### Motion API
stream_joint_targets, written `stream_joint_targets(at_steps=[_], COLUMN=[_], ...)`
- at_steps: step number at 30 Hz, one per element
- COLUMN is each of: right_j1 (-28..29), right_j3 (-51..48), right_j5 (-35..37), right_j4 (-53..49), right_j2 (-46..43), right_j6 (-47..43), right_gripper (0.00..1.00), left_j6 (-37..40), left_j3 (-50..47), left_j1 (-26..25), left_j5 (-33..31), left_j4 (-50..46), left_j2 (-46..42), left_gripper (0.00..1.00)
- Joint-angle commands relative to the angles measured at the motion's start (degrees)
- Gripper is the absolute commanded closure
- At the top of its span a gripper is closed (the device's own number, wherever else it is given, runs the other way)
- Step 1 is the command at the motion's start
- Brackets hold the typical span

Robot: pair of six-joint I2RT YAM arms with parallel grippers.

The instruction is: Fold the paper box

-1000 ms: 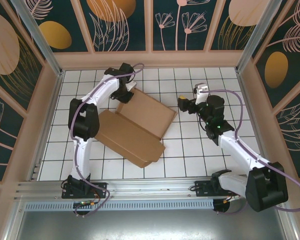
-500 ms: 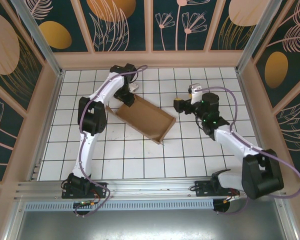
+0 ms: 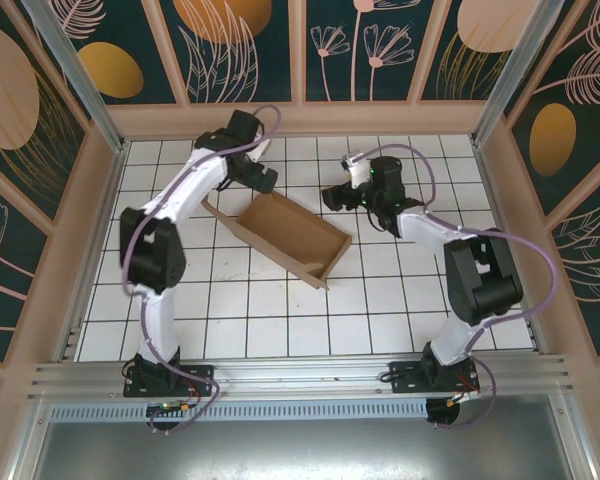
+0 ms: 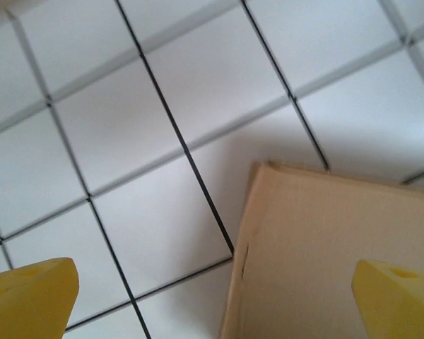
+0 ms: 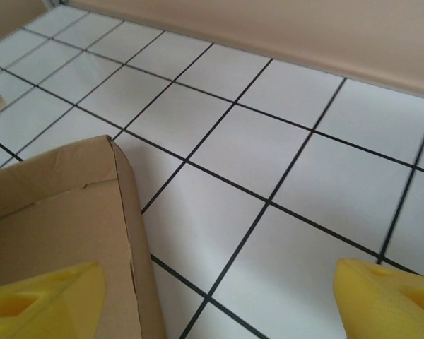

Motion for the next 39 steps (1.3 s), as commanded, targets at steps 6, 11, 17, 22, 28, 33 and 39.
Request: stream_joint_targets(at_steps=[6,11,17,22,28,33,39], right_j1=[8.0,11.3,10.0,5.3,1.9,1.4,-4.4], right_j3=[12.8,18.5,19.0,12.3,0.2,-10.4,-20.3], right_j5=[7.5,16.5,28.5,34.8,26.9,26.3,33.1], right_j4=[-6.7,-9.8,-13.7,-12.9,-5.4,3.0,3.0], right_j2=[13.3,19.7,20.5,15.7,5.3,-5.8,-14.1], right_j6=[0.2,4.9,13.2,21.4,24.5,25.0,30.9], right_gripper=[0.18,0.18,0.19,0.20,0.21,0.22,0.25], left_j6=[-13.8,-16.8,-17.5,-18.9,-19.7,-20.4,-22.2], left_j3=[-22.5,-33.1,-38.4,-41.2,-42.0,-43.4,-46.9], left_j1=[5.5,7.9,9.3,9.3,9.3,9.4,9.3], left_j5=[-6.6,-10.4,-12.5,-9.0,-6.4,-5.2,-3.4], left_j4=[33.5,39.5,41.3,44.0,45.5,47.1,49.1], left_j2=[-23.5,-32.7,-39.1,-39.8,-37.5,-36.4,-36.1], left_gripper=[0.01,0.01,0.01,0.01,0.01,0.02,0.01])
